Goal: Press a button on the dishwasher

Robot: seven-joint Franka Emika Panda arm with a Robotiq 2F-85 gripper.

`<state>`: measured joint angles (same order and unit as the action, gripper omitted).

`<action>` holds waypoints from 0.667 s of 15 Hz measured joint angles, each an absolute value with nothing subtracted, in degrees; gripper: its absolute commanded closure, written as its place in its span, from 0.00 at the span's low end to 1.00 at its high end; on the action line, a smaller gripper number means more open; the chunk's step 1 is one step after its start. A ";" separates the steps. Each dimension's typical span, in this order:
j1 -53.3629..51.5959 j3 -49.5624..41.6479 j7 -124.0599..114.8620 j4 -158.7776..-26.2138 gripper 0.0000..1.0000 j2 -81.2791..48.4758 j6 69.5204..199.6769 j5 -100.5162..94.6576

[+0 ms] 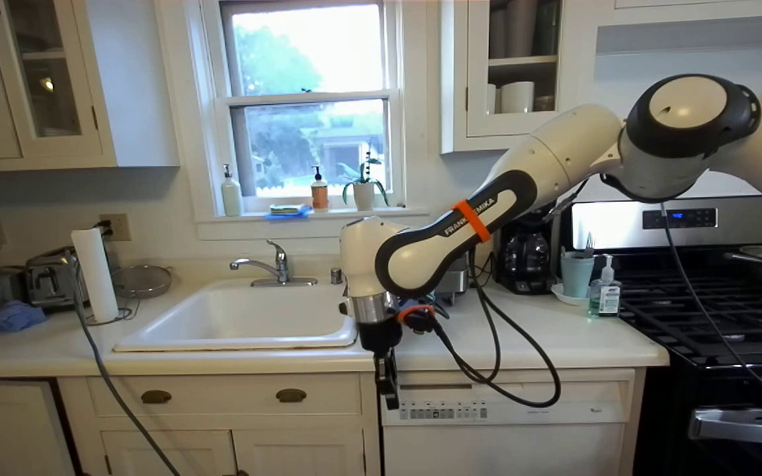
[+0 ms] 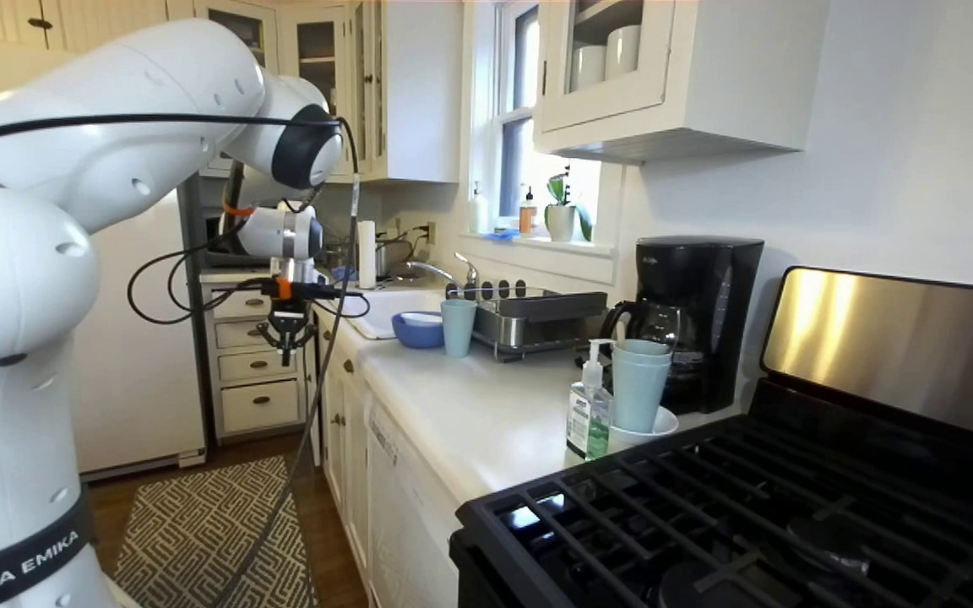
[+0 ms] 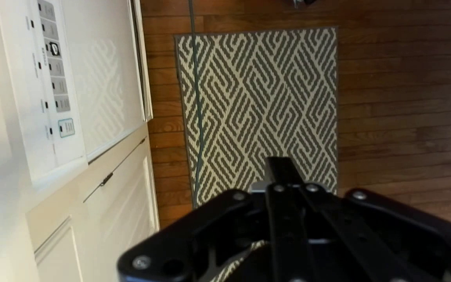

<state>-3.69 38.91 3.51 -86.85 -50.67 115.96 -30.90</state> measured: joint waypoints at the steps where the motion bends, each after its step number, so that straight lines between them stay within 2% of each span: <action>1: -2.45 40.21 1.41 -89.57 0.99 -48.88 118.96 -30.88; 6: 2.44 44.38 -13.63 -104.14 0.99 -38.68 135.09 -30.99; 7: 3.24 44.69 -17.04 -107.24 0.87 -36.29 137.94 -31.01; 8: 4.08 45.05 -20.34 -110.26 0.84 -33.84 140.52 -31.01; 9: 4.99 45.39 -23.59 -113.26 0.66 -31.24 142.70 -31.01; 10: 6.13 45.85 -26.68 -116.26 0.60 -28.43 144.36 -30.99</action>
<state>6.13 45.85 -26.68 -116.26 -28.43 144.36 -30.99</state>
